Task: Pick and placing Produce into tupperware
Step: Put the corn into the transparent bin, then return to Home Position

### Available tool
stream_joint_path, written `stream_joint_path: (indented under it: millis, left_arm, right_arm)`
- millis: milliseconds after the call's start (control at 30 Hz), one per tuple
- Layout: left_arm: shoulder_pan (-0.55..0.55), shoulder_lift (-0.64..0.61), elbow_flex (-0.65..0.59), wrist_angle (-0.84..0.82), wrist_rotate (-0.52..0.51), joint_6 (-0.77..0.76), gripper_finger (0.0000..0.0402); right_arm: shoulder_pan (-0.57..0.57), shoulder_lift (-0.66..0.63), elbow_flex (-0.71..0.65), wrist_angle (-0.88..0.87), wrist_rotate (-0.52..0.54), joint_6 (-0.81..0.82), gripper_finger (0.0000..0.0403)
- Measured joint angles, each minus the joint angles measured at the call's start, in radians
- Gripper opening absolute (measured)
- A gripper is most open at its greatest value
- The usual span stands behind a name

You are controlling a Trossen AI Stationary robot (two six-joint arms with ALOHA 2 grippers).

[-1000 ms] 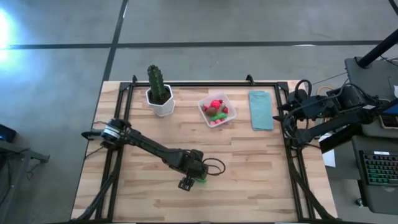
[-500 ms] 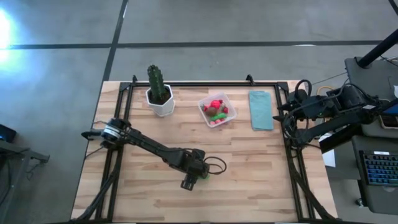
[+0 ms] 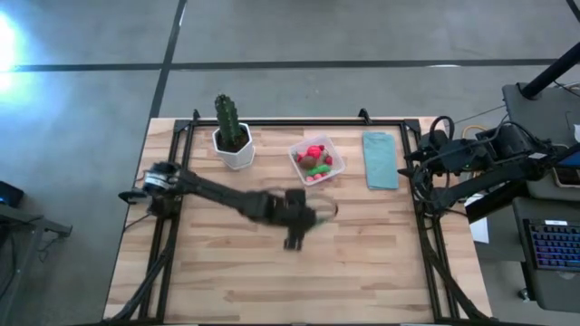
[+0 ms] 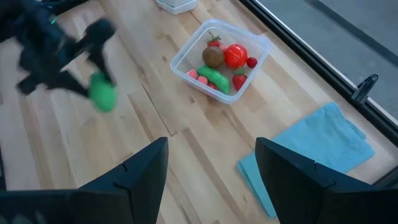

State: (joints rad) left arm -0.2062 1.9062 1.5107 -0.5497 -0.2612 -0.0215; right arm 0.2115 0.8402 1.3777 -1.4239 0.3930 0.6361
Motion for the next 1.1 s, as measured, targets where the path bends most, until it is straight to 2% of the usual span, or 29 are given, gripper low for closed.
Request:
stream_joint_path:
  millis: [100, 200, 367, 500, 633, 833, 1100]
  left_arm:
    - [0.088, -0.017, 0.032, 0.001, -0.094, -0.031, 0.0206]
    - [0.194, -0.020, 0.068, 0.027, -0.170, -0.138, 0.0204]
    - [0.345, -0.015, 0.080, 0.058, -0.173, -0.207, 0.0203]
    - [0.413, 0.009, 0.076, 0.087, -0.116, -0.208, 0.0203]
    - [0.432, 0.043, 0.080, 0.102, -0.038, -0.205, 0.0203]
    - [0.430, 0.080, 0.080, 0.131, -0.025, -0.189, 0.0207]
    - [0.431, 0.084, 0.079, 0.148, -0.021, -0.257, 0.0265]
  right_arm:
    - [0.000, 0.000, 0.000, 0.000, 0.000, 0.000, 0.0233]
    - [0.000, 0.000, 0.000, 0.000, 0.000, 0.000, 0.0233]
    - [0.000, 0.000, 0.000, 0.001, 0.000, 0.003, 0.0233]
    - [0.000, 0.000, 0.000, 0.001, 0.000, 0.003, 0.0233]
    - [0.000, 0.000, 0.000, 0.001, 0.000, 0.003, 0.0233]
    - [0.000, 0.000, 0.000, 0.000, 0.000, 0.002, 0.0233]
    - [0.000, 0.000, 0.000, 0.000, 0.000, 0.003, 0.0233]
